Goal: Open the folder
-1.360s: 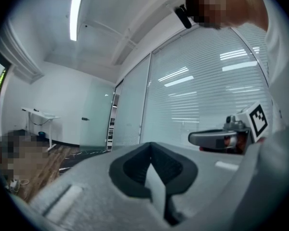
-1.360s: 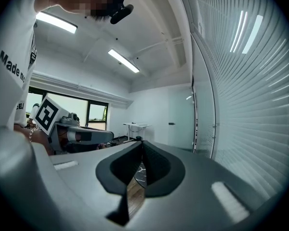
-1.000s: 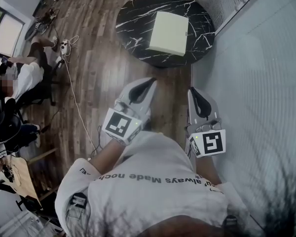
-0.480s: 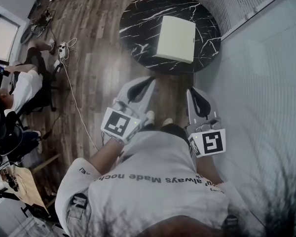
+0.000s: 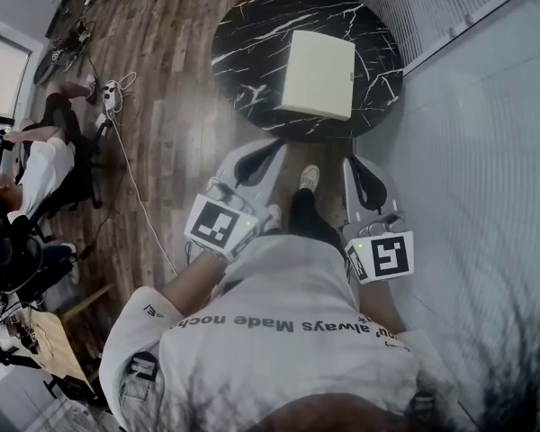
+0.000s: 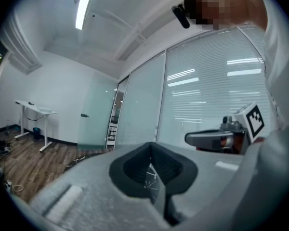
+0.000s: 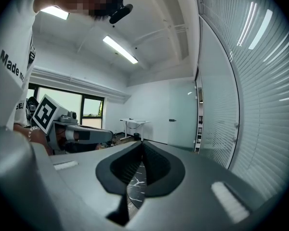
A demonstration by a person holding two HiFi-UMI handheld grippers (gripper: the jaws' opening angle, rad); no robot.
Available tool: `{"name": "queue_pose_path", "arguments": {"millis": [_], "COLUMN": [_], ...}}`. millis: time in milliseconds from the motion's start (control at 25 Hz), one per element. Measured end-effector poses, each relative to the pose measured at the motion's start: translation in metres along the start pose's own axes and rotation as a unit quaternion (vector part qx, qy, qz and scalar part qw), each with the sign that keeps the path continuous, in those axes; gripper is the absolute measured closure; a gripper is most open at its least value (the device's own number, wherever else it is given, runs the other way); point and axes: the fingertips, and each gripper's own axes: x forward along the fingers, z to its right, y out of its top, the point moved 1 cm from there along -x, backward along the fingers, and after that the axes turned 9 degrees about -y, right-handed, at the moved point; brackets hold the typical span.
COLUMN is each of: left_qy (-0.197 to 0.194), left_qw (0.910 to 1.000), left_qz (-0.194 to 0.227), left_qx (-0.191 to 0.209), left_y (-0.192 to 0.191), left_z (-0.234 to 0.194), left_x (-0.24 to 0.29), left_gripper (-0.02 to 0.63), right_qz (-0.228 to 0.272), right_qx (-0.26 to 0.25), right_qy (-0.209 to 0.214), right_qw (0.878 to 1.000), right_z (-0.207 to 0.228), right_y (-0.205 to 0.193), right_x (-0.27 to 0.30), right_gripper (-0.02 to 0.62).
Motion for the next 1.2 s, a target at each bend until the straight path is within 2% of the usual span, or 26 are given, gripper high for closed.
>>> {"name": "queue_pose_path", "arguments": {"millis": [200,800,1200], "left_qy": [0.000,-0.005,0.018], "left_qw": [1.0000,0.9997,0.9990], "left_qz": [0.003,-0.025,-0.040], "left_qx": [0.002,0.001,-0.005], "left_y": [0.005,0.014,0.010], "left_z": [-0.021,-0.071,-0.100], "left_x": [0.045,0.231,0.288], "left_gripper": [0.603,0.603,0.603], "right_qz": [0.001,-0.007,-0.008], "right_qx": [0.005,0.038,0.043], "right_qy": [-0.006,-0.017,-0.002], "right_qw": [1.000,0.999,0.999], "right_z": [0.040,0.210,0.266], "right_y": [-0.001,-0.013,-0.017], "right_x": [0.027,0.117,0.160], "right_gripper": [0.592,0.592,0.592]}}
